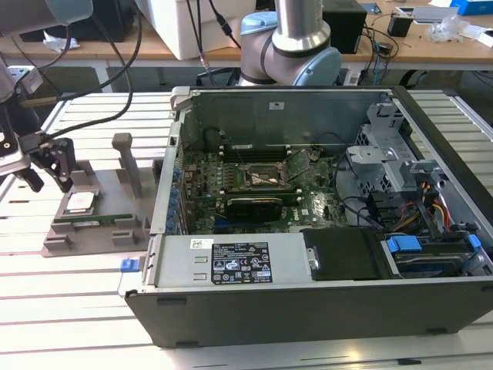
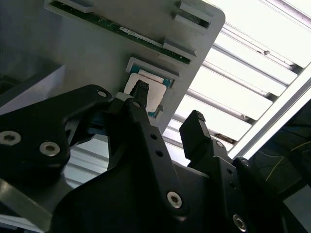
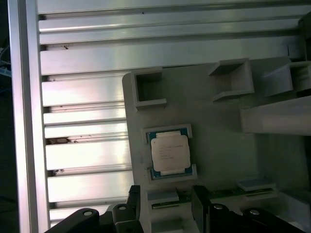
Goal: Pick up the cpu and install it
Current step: 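Pick up the cpu and move it towards the insertion slot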
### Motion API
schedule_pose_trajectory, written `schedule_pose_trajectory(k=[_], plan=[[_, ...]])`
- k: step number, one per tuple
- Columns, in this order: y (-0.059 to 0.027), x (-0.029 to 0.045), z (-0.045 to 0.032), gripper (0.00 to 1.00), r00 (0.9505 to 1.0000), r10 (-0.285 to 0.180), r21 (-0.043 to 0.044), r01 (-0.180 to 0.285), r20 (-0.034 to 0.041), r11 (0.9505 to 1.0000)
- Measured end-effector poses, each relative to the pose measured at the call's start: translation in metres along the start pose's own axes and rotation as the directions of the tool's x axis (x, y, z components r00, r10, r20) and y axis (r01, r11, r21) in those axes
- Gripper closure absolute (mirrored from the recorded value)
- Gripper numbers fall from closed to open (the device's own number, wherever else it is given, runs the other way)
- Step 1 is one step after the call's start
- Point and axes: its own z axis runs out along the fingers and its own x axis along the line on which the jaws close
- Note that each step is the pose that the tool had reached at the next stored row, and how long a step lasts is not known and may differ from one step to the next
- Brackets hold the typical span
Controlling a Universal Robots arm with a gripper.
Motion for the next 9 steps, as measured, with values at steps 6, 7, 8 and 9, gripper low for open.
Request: schedule_pose_trajectory(k=[6,7,8,9], plan=[[-0.0002,0.0,0.0044,0.46,1.0,0.0,0.0,0.0,0.0,1.0],[-0.0002,0.0,0.0052,0.46,1.0,0.0,0.0,0.0,0.0,1.0],[-0.0002,-0.0001,0.006,0.46,1.0,0.0,0.0,0.0,0.0,1.0],[-0.0002,-0.0002,0.0068,0.46,1.0,0.0,0.0,0.0,0.0,1.0]])
